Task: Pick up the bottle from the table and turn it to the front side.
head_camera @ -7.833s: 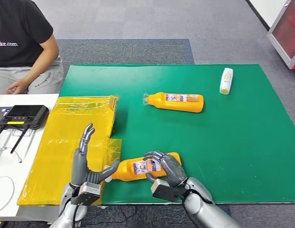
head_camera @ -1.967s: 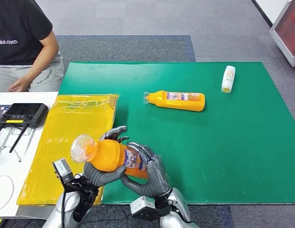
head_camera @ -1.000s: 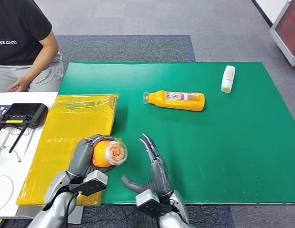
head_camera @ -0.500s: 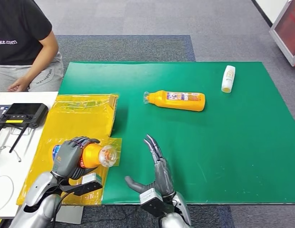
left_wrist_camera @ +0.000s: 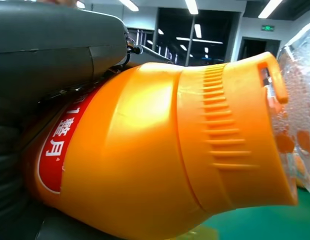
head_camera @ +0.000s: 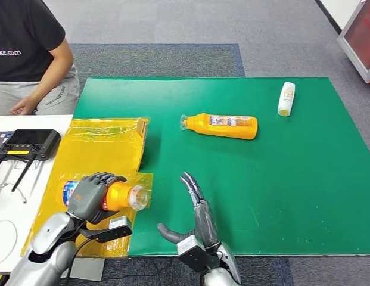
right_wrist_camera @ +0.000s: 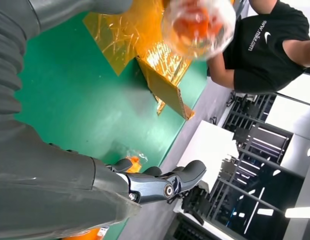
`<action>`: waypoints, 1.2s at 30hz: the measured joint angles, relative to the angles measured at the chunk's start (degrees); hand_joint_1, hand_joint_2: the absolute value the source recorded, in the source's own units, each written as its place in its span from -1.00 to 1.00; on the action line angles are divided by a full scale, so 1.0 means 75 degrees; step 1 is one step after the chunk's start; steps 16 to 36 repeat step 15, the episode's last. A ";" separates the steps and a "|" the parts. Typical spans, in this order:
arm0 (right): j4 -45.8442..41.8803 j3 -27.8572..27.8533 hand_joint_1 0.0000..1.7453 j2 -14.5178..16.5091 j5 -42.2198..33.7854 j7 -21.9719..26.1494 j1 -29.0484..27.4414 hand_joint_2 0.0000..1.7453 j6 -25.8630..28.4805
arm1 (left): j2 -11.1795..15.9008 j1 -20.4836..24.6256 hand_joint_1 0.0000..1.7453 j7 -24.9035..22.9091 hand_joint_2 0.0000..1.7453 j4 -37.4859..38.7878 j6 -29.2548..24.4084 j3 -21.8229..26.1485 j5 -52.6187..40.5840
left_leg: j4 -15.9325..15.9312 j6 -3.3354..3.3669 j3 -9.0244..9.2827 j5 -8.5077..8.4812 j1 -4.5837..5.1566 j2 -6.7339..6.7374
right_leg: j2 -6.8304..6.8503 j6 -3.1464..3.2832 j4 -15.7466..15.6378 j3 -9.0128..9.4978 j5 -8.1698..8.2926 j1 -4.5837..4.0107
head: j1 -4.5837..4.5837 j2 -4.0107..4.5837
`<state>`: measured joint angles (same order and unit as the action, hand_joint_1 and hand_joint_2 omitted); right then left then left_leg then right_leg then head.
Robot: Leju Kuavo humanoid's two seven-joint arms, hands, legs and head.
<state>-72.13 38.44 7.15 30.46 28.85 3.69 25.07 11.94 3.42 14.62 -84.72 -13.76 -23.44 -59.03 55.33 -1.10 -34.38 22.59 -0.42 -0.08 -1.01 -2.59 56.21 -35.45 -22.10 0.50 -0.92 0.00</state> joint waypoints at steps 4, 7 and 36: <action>0.0121 -0.0001 -1.00 0.0020 -0.0161 0.0053 0.0032 1.00 -0.0100 | -0.0291 0.0319 0.97 0.0292 1.00 0.0511 -0.0102 -0.0135 0.0643 | 0.0002 0.0001 -0.0001 0.0001 0.0002 0.0000 | 0.0000 -0.0003 -0.0001 -0.0002 0.0003 0.0001 | 0.0001 0.0000; 0.0328 0.0022 -1.00 0.0071 -0.0302 0.0139 0.0127 1.00 -0.0169 | -0.0569 0.0657 0.56 0.0745 1.00 0.1073 -0.0440 -0.0181 0.1132 | 0.0002 -0.0002 -0.0002 -0.0002 0.0001 0.0000 | 0.0000 0.0002 0.0000 -0.0004 0.0007 0.0000 | 0.0001 0.0000; 0.0863 0.0222 -1.00 0.0228 -0.0555 0.0271 0.0492 1.00 -0.0212 | -0.1165 0.1416 1.00 0.1451 1.00 0.2256 -0.1017 -0.0396 0.1458 | 0.0002 -0.0006 -0.0005 -0.0007 -0.0001 0.0001 | 0.0000 0.0007 0.0001 -0.0008 0.0014 -0.0001 | -0.0001 0.0000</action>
